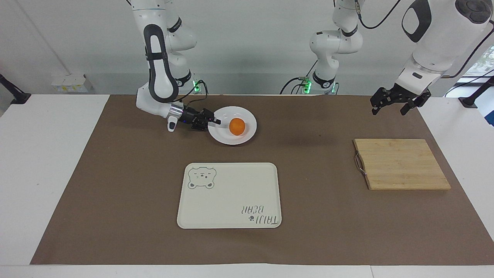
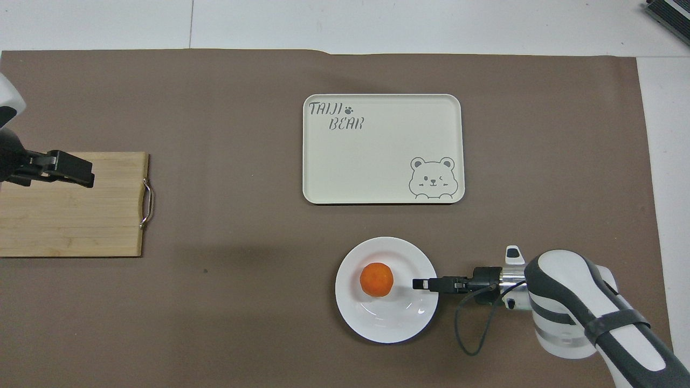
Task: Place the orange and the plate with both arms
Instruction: 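Reach the right gripper to the plate rim and grasp it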
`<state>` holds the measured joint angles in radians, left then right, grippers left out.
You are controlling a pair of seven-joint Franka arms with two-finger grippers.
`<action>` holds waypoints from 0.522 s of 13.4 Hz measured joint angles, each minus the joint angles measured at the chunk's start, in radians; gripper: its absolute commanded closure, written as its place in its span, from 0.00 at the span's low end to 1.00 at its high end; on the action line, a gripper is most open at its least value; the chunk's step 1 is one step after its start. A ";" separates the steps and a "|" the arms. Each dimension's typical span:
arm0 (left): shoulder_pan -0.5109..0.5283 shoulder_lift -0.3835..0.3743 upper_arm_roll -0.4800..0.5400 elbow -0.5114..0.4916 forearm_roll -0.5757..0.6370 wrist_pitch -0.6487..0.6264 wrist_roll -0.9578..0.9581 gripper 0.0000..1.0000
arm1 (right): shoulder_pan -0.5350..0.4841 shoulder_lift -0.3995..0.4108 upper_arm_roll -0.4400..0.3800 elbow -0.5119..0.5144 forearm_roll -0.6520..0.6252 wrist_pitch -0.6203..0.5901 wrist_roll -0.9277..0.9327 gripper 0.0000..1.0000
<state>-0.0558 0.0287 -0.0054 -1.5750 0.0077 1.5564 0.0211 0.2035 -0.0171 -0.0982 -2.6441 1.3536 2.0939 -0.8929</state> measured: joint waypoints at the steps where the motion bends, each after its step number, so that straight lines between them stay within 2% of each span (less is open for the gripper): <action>1: 0.000 0.000 0.000 0.000 0.000 0.000 0.000 0.00 | 0.000 0.000 0.000 -0.001 0.000 0.002 0.000 1.00; 7: 0.000 0.000 0.000 0.000 0.000 0.000 0.000 0.00 | 0.001 0.000 0.000 -0.002 0.008 0.013 -0.048 1.00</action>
<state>-0.0558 0.0287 -0.0054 -1.5750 0.0077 1.5564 0.0210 0.2041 -0.0170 -0.0981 -2.6466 1.3612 2.1069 -0.9406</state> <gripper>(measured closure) 0.000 0.960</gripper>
